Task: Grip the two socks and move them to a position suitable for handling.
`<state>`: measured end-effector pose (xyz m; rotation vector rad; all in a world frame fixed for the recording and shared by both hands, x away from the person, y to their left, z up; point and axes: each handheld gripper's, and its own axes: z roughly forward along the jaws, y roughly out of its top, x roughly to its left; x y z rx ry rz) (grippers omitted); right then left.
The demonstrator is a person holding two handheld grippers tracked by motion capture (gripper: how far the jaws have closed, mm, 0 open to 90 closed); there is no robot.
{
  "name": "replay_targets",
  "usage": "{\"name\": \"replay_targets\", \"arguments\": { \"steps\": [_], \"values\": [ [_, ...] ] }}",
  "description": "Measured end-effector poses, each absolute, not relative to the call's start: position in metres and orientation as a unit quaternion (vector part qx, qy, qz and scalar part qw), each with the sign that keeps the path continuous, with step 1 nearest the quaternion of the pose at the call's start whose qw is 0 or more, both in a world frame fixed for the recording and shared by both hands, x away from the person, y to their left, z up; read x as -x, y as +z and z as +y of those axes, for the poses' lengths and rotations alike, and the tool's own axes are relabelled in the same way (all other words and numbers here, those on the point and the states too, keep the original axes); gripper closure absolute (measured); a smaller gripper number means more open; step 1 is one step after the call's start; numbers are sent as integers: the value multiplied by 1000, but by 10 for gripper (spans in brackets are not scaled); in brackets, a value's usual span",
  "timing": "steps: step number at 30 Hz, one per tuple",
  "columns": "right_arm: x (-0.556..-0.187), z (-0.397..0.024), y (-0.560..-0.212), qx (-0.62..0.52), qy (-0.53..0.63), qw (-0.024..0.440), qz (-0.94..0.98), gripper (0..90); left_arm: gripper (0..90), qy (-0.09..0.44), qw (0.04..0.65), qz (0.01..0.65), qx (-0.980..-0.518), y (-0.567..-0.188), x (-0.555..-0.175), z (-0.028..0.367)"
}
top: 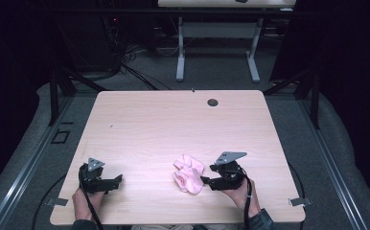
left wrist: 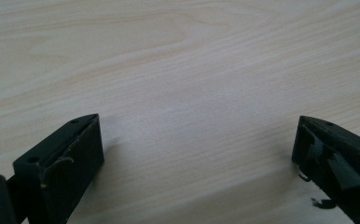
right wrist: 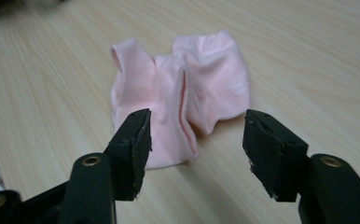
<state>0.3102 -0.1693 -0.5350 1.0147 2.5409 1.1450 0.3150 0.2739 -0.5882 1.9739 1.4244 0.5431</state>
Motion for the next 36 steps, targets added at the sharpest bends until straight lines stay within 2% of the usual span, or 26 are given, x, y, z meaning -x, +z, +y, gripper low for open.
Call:
{"name": "replay_targets", "arguments": {
  "steps": [4,5,6,7,8,9,10,11,15,17,23,30,34,36],
  "values": [
    [-309,-165,-544,-343,371,84,859,469,2,187,365,535,-739,-578,-307,258],
    [-310,-162,-548,-344,363,82,862,512,2,151,401,512,-745,-571,-303,239],
    [-310,-162,-548,-344,363,82,862,512,4,151,401,512,-745,-571,-303,239],
    [-310,-160,-552,-347,362,79,862,556,19,118,414,489,-758,-566,-303,215],
    [-310,-159,-553,-346,360,81,863,570,50,118,414,489,-758,-566,-303,215],
    [-309,-158,-554,-348,358,82,863,575,86,96,425,465,-771,-564,-304,192],
    [-309,-158,-554,-348,358,82,863,575,119,96,425,465,-771,-564,-304,192],
    [-310,-157,-556,-346,356,80,864,590,157,67,427,444,-785,-563,-307,171],
    [-311,-158,-558,-354,353,75,863,619,211,48,411,415,-810,-563,-312,141],
    [-311,-158,-559,-354,350,75,864,624,213,40,405,411,-816,-563,-316,133],
    [-312,-155,-560,-355,352,71,863,671,299,-3,412,411,-813,-567,-330,122],
    [-313,-152,-563,-355,352,69,863,779,479,-22,401,392,-828,-570,-339,109],
    [-312,-153,-564,-355,354,69,863,847,661,-23,394,385,-835,-572,-339,103],
    [-311,-153,-564,-358,356,72,860,853,754,-15,392,384,-836,-572,-337,101]
  ]
}}
